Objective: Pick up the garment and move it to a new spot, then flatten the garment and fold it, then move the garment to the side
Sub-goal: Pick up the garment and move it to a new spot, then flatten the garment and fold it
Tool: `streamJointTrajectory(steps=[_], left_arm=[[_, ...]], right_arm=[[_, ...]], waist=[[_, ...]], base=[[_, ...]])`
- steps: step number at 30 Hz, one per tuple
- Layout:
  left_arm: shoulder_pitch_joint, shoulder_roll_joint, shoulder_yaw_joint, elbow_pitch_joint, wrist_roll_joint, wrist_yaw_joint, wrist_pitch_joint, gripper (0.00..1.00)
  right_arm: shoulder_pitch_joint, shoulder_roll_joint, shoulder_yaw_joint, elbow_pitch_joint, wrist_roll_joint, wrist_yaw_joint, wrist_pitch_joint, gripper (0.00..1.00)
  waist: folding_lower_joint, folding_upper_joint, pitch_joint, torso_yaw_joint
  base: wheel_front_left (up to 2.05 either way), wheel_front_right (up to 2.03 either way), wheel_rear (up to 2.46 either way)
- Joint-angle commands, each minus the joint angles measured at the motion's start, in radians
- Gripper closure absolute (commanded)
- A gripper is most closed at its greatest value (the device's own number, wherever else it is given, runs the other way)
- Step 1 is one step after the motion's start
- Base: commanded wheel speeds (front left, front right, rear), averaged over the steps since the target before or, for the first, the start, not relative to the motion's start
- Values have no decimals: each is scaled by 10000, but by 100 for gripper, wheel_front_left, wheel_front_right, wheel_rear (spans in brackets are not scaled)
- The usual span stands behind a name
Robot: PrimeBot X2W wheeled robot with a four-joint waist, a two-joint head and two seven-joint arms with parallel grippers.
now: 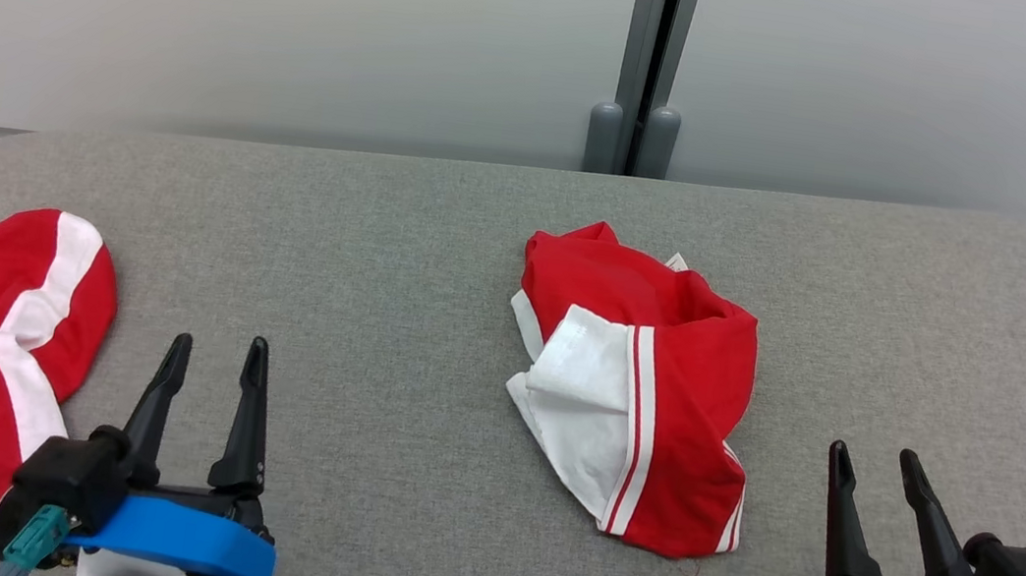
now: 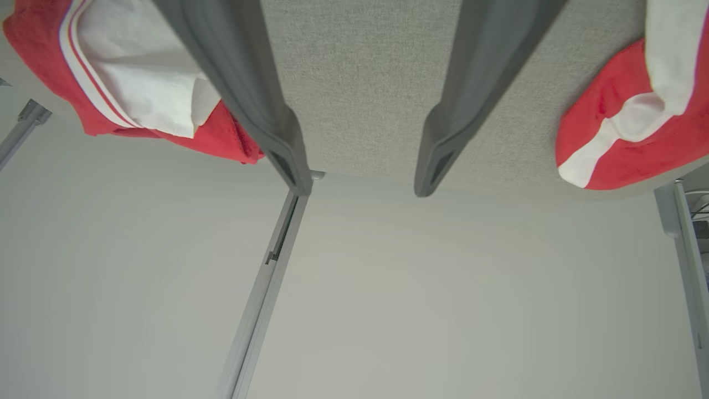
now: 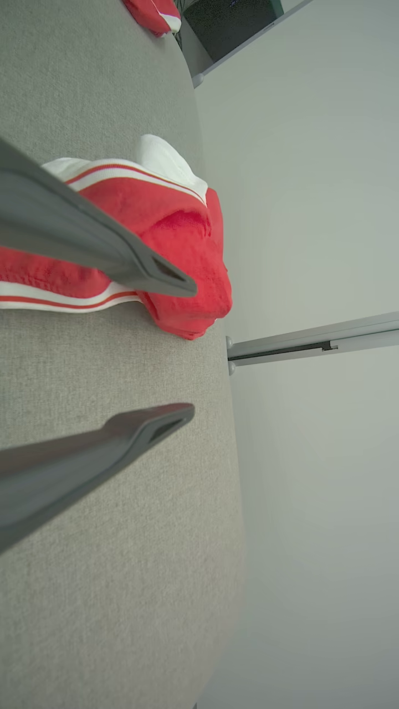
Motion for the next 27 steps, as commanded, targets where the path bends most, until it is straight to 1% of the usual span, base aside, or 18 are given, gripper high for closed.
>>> streamJointTrajectory(steps=[1, 4, 8, 17, 27], left_arm=[[149, 15, 150, -107, 118, 5, -42, 0], [489, 13, 362, -197, 559, -72, -44, 0], [808, -24, 486, 49, 968, -113, -45, 0], [916, -118, 582, 567, 1083, -323, -47, 0], [787, -174, 696, 441, 1123, -361, -47, 0]], right_arm=[[136, -49, -46, -36, -79, 1, 21, 0], [173, -51, -165, -43, -149, 1, 67, 0], [261, -49, -260, -56, -222, 1, 160, 0], [373, -49, -354, -116, -218, 1, 432, 0], [376, -51, -221, -105, -73, 1, 486, 0]], waist=[[0, 0, -8, 20], [0, 0, -46, 95], [0, 0, -106, 198], [0, 0, -175, 309], [0, 0, -83, 236]], base=[[0, 0, 0], [0, 0, 0], [0, 0, 0], [0, 0, 0], [0, 0, 0]])
